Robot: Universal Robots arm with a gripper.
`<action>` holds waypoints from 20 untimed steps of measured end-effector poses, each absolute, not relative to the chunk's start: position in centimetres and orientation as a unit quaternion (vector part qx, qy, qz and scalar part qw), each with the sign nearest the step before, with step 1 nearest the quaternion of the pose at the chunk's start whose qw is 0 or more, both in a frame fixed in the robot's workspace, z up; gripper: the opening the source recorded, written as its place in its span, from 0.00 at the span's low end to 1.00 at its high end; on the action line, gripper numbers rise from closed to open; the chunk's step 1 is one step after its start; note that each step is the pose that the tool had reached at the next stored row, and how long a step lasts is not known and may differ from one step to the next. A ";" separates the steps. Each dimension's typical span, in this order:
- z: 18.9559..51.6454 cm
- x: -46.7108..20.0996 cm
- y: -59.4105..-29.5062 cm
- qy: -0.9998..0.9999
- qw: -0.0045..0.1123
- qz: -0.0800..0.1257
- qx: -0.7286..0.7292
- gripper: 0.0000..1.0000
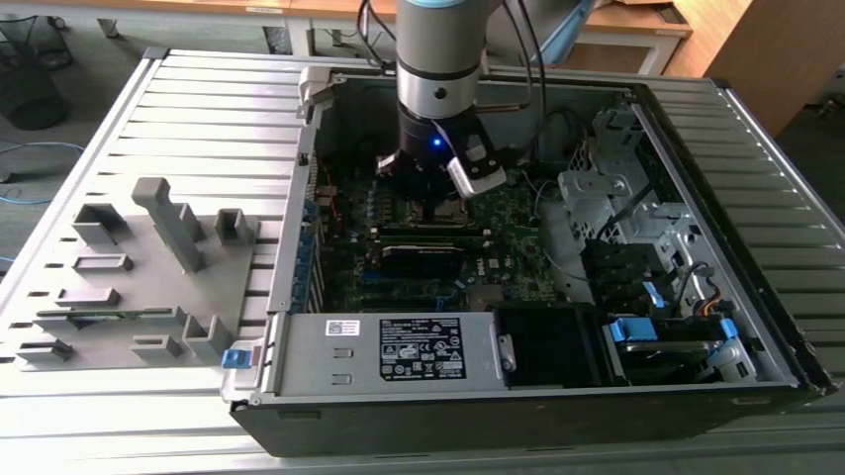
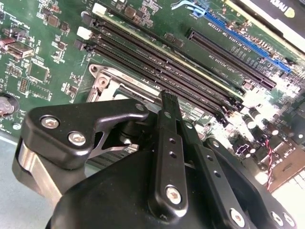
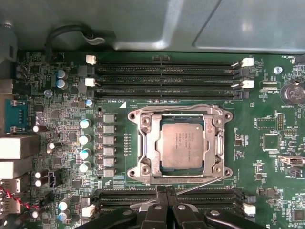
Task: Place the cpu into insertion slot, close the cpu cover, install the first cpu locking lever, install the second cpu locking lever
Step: 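Install the second cpu locking lever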
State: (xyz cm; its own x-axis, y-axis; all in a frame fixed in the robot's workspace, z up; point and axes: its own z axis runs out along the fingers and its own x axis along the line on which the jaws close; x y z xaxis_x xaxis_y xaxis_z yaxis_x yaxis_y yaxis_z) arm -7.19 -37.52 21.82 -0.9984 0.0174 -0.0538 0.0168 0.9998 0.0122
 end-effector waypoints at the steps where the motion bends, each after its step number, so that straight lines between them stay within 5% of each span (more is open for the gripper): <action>1: 21.7 -7.2 -37.5 1.000 0.027 0.006 0.009 0.11; 20: 20.8 -7.8 -37.6 1.000 0.028 0.007 0.009 0.11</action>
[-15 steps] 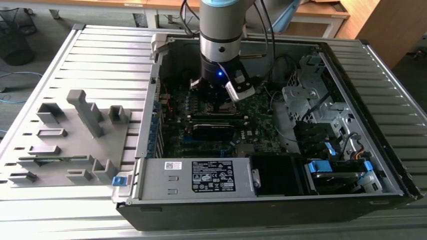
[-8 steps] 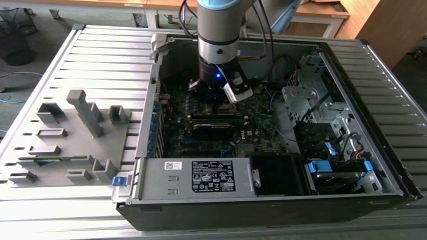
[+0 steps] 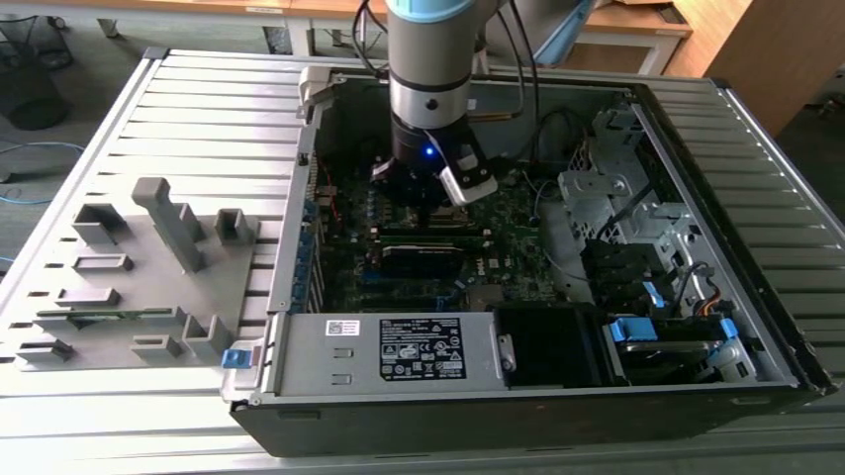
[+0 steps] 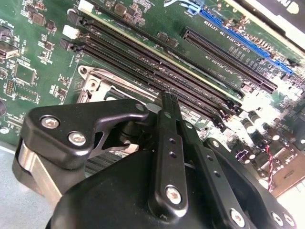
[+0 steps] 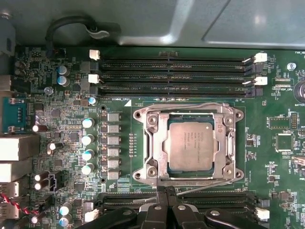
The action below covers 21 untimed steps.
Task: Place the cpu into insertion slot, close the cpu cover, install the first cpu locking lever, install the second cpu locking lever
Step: 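Install the second cpu locking lever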
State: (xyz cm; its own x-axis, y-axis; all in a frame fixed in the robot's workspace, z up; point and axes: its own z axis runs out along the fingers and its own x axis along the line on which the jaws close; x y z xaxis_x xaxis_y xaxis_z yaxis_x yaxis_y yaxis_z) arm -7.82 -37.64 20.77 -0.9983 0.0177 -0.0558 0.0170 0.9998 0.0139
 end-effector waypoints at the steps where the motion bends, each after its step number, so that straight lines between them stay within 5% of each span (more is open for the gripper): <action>1: 20.7 -7.9 -37.6 1.000 0.028 0.007 0.009 0.11; 21: 20.4 -8.8 -37.6 1.000 0.028 0.008 0.009 0.11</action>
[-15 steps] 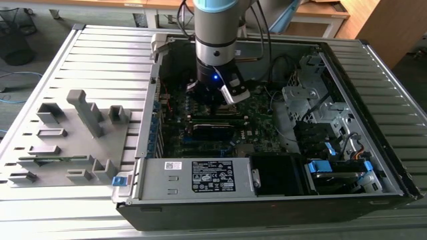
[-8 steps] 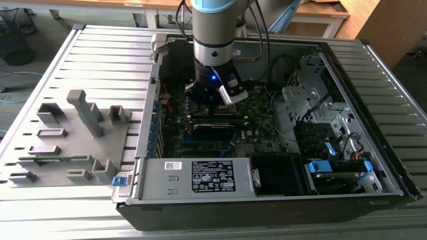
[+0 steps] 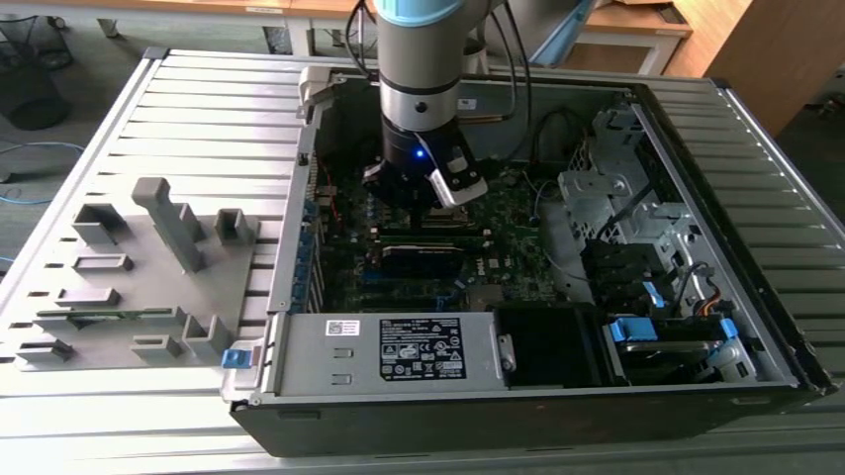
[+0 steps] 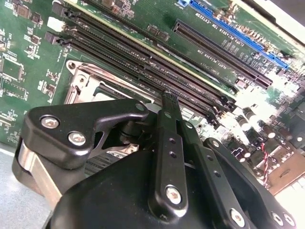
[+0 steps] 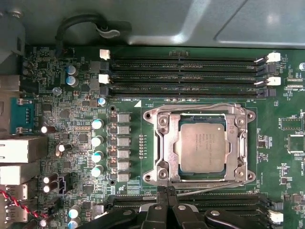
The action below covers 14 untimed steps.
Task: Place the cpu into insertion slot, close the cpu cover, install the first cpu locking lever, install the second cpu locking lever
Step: 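Install the second cpu locking lever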
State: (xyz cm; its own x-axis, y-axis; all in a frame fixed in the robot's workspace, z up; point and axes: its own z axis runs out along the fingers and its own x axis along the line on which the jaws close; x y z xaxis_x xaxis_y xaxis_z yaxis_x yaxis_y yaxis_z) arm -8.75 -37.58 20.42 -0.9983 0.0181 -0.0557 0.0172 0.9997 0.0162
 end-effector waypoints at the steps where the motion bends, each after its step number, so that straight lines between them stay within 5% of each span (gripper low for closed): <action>1: 20.4 -8.8 -37.6 1.000 0.028 0.008 0.009 0.11; 14: 20.3 -8.9 -37.1 1.000 0.028 0.008 0.009 0.11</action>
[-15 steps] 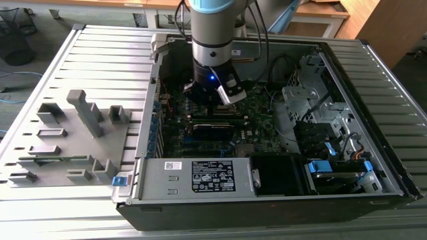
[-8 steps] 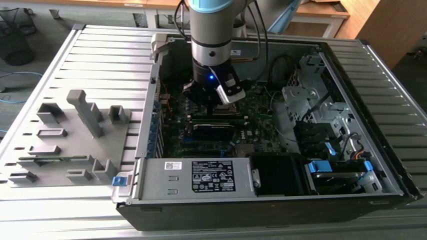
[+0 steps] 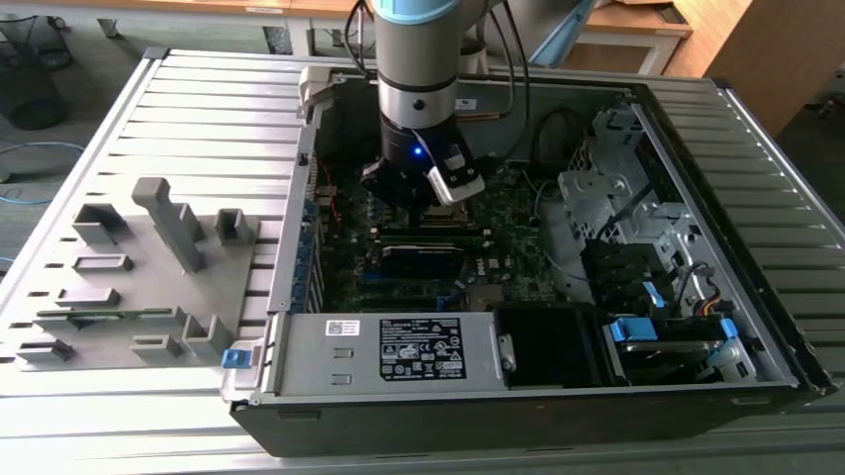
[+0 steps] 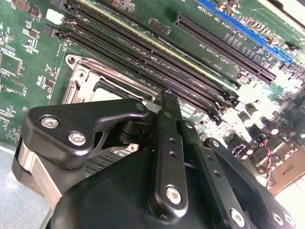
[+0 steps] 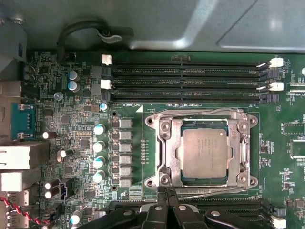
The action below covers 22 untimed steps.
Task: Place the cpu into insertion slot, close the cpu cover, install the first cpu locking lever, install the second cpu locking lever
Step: 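Install the second cpu locking lever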
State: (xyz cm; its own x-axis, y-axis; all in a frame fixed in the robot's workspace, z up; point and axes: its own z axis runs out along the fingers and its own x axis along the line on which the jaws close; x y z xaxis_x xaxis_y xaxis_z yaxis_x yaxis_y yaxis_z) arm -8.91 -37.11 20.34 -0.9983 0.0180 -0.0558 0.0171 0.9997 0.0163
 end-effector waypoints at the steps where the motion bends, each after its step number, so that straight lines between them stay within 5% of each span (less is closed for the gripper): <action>1: 20.3 -8.9 -37.1 1.000 0.028 0.008 0.009 0.11; 22: 20.0 -9.6 -36.9 1.000 0.028 0.008 0.009 0.11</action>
